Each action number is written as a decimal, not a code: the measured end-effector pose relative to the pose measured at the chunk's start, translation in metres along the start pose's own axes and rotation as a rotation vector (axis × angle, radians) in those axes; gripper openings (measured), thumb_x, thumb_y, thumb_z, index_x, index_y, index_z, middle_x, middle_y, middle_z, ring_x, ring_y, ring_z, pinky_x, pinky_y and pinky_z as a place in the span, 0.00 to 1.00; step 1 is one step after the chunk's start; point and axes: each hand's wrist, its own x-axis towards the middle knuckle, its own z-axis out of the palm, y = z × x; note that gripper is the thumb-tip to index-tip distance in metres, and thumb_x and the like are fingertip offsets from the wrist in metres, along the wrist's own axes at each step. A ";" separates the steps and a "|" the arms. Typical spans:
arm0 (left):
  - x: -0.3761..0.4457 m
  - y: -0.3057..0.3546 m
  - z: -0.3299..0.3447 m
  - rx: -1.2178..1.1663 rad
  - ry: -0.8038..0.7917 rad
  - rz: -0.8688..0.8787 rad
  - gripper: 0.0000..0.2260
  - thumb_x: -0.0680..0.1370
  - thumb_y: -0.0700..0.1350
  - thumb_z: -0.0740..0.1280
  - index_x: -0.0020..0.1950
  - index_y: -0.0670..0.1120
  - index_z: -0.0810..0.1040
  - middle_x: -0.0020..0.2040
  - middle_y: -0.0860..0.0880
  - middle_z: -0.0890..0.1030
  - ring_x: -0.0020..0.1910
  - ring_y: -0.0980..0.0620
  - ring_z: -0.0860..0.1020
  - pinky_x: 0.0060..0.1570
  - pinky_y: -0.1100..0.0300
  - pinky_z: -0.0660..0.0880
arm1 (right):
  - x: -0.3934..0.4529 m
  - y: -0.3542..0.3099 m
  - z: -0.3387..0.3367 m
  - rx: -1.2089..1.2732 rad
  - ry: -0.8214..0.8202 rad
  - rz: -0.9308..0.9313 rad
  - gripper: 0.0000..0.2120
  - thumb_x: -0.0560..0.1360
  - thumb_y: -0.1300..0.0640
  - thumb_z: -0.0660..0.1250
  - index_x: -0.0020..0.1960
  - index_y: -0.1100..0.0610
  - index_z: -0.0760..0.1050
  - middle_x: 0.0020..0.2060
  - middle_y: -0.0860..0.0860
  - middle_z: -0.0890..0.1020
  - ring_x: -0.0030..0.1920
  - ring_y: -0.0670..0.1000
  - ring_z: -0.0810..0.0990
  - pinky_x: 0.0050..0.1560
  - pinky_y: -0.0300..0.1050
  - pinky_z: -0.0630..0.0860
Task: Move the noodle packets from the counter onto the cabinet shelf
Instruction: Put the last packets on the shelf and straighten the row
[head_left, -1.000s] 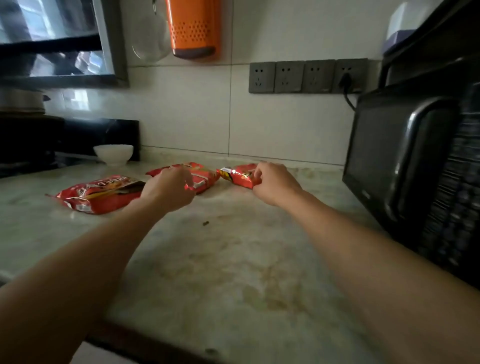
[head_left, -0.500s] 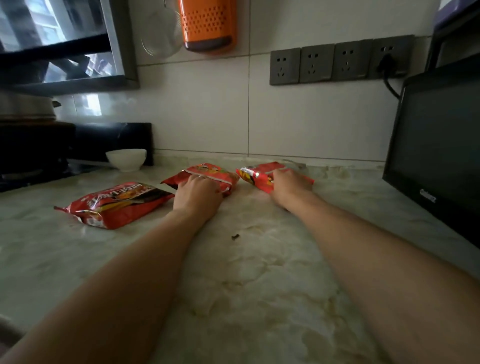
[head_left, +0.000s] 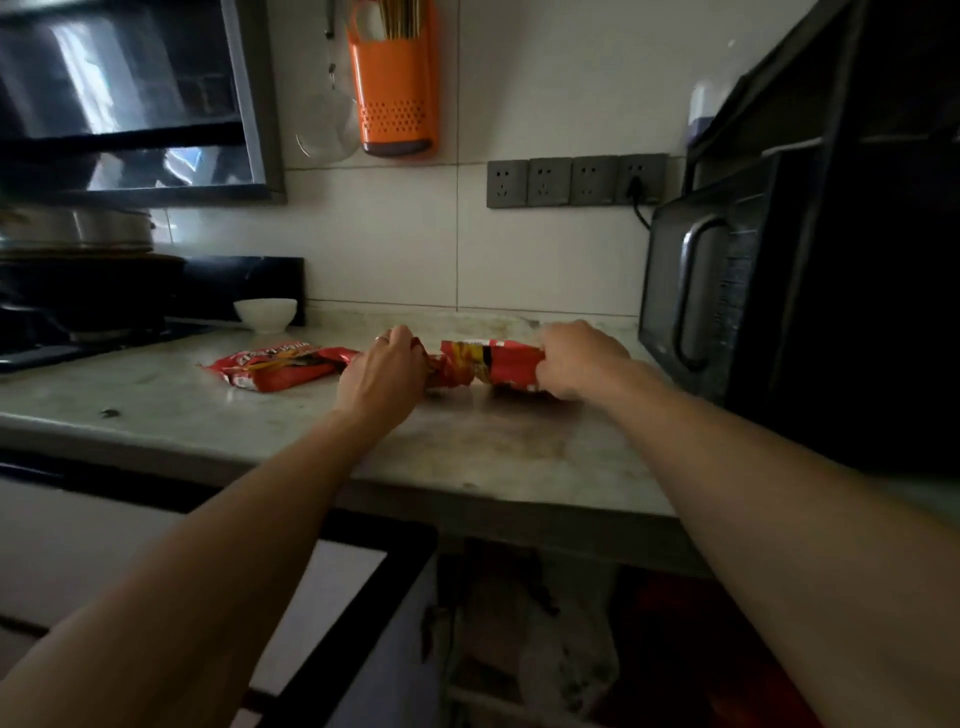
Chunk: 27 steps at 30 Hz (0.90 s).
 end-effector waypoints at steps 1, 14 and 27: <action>-0.019 0.012 -0.018 -0.010 0.004 -0.005 0.12 0.83 0.47 0.54 0.54 0.41 0.71 0.50 0.40 0.78 0.47 0.39 0.78 0.43 0.47 0.74 | -0.031 0.004 -0.015 0.037 0.036 0.009 0.16 0.74 0.56 0.66 0.61 0.56 0.74 0.56 0.57 0.79 0.53 0.59 0.79 0.44 0.46 0.72; -0.204 0.138 -0.181 -0.690 0.327 -0.129 0.12 0.84 0.50 0.53 0.51 0.42 0.68 0.37 0.54 0.70 0.34 0.54 0.70 0.36 0.55 0.63 | -0.320 0.038 -0.104 0.926 0.587 0.186 0.06 0.77 0.52 0.65 0.49 0.55 0.73 0.36 0.47 0.79 0.29 0.41 0.79 0.25 0.28 0.71; -0.394 0.179 -0.048 -1.448 -0.317 -1.207 0.16 0.82 0.43 0.61 0.68 0.37 0.71 0.56 0.41 0.78 0.47 0.45 0.77 0.47 0.51 0.76 | -0.487 0.123 0.026 1.758 0.368 1.052 0.14 0.75 0.44 0.69 0.53 0.54 0.78 0.40 0.57 0.84 0.41 0.57 0.83 0.38 0.50 0.78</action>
